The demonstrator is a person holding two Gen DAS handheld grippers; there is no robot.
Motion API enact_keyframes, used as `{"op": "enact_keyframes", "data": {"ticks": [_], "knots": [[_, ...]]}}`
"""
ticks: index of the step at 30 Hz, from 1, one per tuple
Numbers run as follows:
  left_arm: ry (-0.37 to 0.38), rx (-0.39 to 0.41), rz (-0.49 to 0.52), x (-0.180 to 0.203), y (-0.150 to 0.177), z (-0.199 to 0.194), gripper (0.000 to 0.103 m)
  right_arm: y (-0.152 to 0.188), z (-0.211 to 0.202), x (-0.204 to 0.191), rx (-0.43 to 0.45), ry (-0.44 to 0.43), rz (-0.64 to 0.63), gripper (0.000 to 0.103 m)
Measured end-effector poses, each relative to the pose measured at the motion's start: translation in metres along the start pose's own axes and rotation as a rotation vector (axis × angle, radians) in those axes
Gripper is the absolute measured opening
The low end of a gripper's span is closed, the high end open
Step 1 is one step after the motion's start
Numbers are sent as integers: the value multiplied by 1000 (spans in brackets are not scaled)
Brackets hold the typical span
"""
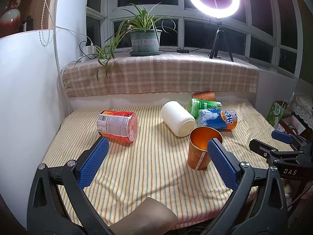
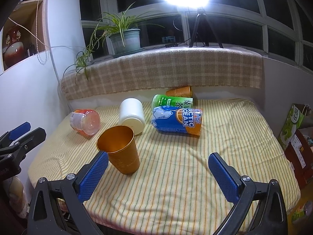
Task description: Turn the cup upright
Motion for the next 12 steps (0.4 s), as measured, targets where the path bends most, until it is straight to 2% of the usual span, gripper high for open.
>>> {"op": "enact_keyframes", "data": {"ticks": [12], "knots": [[-12,7,0,-14,-1,4,102,1,5,-3,-15,-5,1,103]]}}
Point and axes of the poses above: each gripper's, at about its wrist camera, not at the fingertips, and z roughly the way its jaws point, x to its right, y to its underside, the point moved 5 cm from there along z, roughly the way its jaws point, and after that the axes turned 2 degrees about x, right-handed, at the moved point
